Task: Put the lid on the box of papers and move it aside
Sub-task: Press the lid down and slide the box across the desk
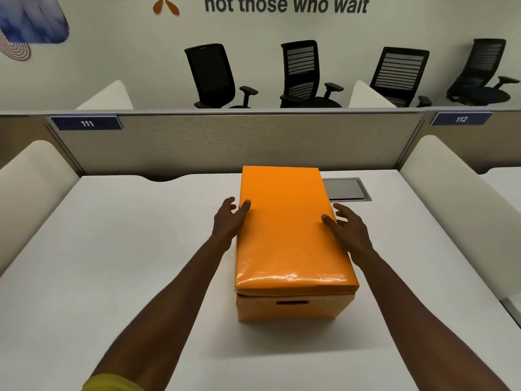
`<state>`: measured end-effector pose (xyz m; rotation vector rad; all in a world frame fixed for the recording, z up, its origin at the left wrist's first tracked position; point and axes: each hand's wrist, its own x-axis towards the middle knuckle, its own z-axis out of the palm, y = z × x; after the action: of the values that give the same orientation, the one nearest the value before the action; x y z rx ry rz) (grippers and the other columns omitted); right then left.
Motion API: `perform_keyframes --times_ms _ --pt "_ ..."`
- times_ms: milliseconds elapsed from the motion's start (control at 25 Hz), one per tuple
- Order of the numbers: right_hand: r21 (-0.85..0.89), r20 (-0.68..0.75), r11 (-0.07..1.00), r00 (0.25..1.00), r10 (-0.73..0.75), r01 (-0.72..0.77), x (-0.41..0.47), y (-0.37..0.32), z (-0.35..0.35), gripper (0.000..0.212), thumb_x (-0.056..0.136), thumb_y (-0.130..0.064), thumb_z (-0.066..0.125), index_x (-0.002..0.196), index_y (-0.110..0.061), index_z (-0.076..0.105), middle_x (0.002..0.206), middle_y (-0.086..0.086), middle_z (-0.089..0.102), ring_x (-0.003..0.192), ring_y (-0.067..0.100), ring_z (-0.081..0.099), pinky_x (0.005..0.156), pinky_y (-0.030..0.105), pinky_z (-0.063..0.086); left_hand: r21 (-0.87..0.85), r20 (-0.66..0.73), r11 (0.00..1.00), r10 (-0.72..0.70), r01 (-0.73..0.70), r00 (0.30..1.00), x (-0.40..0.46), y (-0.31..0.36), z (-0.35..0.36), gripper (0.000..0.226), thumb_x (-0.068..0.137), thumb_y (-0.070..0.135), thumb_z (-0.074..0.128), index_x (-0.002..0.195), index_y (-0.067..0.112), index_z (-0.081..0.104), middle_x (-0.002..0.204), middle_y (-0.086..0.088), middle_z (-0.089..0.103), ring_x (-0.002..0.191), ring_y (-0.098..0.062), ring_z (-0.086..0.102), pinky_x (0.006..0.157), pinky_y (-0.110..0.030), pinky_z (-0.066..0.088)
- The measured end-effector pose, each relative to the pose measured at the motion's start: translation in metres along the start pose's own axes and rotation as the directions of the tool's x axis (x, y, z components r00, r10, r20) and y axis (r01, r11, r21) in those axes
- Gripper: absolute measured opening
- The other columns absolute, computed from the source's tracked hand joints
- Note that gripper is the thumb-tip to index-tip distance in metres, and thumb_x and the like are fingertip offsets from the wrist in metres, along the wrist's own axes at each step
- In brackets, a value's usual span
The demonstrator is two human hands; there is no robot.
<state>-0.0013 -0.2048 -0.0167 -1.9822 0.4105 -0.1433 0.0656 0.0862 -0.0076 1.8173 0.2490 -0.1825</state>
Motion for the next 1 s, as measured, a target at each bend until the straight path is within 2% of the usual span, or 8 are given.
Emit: perform_keyframes --times_ms 160,280,440,640,800,1000 --pt "-0.044 0.066 0.998 0.997 -0.032 0.035 0.032 -0.019 0.007 0.068 0.095 -0.046 0.062 0.154 -0.023 0.037 0.157 0.008 0.04 0.139 0.032 0.045 0.105 0.044 0.042 -0.013 0.04 1.0 0.006 -0.006 0.999 0.027 0.016 0.002 0.075 0.097 0.052 0.057 0.159 0.02 0.029 0.163 -0.011 0.037 0.148 -0.033 0.039 0.116 -0.05 0.038" --pt "-0.121 0.107 0.99 0.992 -0.06 0.073 0.06 -0.035 0.017 0.069 0.098 -0.047 0.057 0.157 -0.021 0.031 0.16 0.009 0.036 0.144 0.032 0.039 0.113 0.048 0.035 -0.027 0.06 0.999 -0.018 0.02 0.998 0.048 0.025 0.005 0.075 0.099 0.052 0.054 0.161 0.02 0.025 0.166 -0.011 0.031 0.151 -0.033 0.034 0.118 -0.05 0.034" --pt "-0.201 0.114 0.976 0.991 -0.067 0.089 0.09 -0.045 0.026 0.07 0.1 -0.045 0.053 0.158 -0.018 0.027 0.16 0.012 0.034 0.146 0.033 0.035 0.115 0.047 0.031 -0.029 0.058 0.999 -0.038 0.04 0.998 0.072 0.032 0.011 0.074 0.1 0.05 0.052 0.161 0.017 0.025 0.167 -0.011 0.029 0.152 -0.032 0.033 0.12 -0.048 0.032" --pt "-0.146 0.123 0.989 0.992 -0.011 0.029 0.137 -0.053 0.032 0.068 0.101 -0.044 0.052 0.159 -0.02 0.026 0.162 0.01 0.032 0.147 0.032 0.032 0.116 0.047 0.03 -0.015 0.067 0.999 -0.033 0.034 0.997 0.111 0.043 0.016 0.069 0.102 0.048 0.05 0.159 0.016 0.029 0.165 -0.012 0.033 0.149 -0.034 0.036 0.118 -0.05 0.035" --pt "-0.15 0.099 0.989 0.995 0.005 0.01 0.171 -0.057 0.039 0.056 0.102 -0.039 0.052 0.154 -0.02 0.038 0.157 0.011 0.038 0.141 0.033 0.039 0.109 0.043 0.036 -0.033 0.053 0.999 -0.02 0.022 0.998 0.138 0.048 0.016 0.064 0.1 0.052 0.051 0.153 0.017 0.041 0.155 -0.014 0.047 0.138 -0.033 0.048 0.113 -0.05 0.044" --pt "-0.089 0.087 0.996 0.996 0.006 0.002 0.194 -0.053 0.047 0.044 0.1 -0.031 0.059 0.141 -0.018 0.052 0.139 0.01 0.053 0.119 0.027 0.053 0.093 0.038 0.045 0.01 0.052 1.0 -0.008 0.007 0.999 0.164 0.041 0.013 0.056 0.102 0.043 0.053 0.151 0.016 0.046 0.148 -0.014 0.052 0.133 -0.035 0.053 0.105 -0.051 0.049"
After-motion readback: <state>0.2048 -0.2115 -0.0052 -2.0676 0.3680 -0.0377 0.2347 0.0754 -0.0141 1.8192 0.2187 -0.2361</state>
